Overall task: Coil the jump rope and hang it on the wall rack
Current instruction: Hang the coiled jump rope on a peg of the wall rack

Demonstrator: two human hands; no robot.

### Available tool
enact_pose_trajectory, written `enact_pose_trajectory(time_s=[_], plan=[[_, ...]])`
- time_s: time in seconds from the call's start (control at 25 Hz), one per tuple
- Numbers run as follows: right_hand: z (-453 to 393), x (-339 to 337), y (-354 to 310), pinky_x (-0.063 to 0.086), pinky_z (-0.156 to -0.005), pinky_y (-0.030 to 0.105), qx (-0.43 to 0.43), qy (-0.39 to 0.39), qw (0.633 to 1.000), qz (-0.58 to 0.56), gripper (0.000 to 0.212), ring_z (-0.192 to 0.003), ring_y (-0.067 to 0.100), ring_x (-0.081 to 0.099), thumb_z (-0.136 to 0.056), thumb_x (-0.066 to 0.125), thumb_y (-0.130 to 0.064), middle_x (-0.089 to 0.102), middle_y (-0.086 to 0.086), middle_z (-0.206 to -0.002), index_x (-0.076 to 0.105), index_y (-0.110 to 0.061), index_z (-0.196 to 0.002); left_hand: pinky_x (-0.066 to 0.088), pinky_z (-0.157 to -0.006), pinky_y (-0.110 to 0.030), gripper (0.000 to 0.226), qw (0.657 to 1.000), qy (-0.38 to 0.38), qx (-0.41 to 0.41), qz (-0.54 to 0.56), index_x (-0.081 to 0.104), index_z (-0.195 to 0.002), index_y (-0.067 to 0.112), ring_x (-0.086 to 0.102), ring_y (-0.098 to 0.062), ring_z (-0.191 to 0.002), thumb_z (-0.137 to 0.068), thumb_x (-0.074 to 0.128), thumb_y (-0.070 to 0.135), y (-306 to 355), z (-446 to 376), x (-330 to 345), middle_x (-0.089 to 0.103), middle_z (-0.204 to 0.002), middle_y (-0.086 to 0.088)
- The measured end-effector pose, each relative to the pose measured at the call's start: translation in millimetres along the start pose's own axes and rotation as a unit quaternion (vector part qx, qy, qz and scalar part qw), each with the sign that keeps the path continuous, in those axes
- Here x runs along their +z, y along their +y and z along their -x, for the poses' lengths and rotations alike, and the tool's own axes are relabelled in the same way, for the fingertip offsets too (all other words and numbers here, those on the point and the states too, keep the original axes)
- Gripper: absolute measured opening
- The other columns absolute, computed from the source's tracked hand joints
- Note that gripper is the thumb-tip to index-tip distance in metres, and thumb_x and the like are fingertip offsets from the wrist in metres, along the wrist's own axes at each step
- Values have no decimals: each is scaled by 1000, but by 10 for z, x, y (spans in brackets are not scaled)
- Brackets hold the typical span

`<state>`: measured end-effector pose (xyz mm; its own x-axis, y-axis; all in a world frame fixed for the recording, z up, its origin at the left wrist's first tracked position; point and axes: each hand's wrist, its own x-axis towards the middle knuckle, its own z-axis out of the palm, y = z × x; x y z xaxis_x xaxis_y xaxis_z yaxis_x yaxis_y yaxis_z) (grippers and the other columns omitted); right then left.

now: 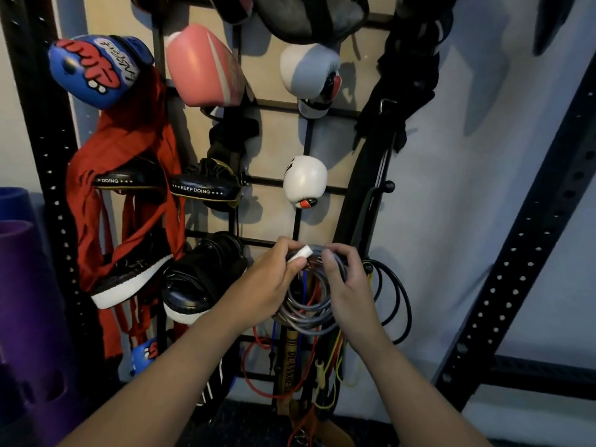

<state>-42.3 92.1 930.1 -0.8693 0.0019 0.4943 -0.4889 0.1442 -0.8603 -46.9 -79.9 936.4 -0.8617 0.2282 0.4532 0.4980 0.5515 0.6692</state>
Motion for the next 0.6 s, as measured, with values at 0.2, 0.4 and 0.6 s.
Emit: enact_pose_trajectory(time_s=[0.2,0.4,0.6], plan=[[-280,-17,90,58,-91,38,-14,-20,999,27,20,-98,8,71,-102,56,-41,72,-2,-107,60,-26,-115,52,-94,-45,27,999,36,12,-3,47,-127,25,64,-8,-107,-107,41,43,-22,-161,3,65,-116,6],[-765,162,367,57,-93,50,-31,4,999,20,23,-101,15,72,-101,58,-43,72,-2,-107,61,-26,-116,54,-92,-40,27,997,64,34,21,53,-125,25,65,-4,-105,-106,46,42,-340,-609,-66,67,-114,10],[-1438,489,914,57,-95,47,-36,26,998,43,20,-103,13,71,-101,60,-39,72,-7,-106,62,-26,-116,52,-95,-33,28,995,78,52,31,54,-128,22,61,-10,-110,-106,49,39,-1112,-1267,1,59,-124,5]])
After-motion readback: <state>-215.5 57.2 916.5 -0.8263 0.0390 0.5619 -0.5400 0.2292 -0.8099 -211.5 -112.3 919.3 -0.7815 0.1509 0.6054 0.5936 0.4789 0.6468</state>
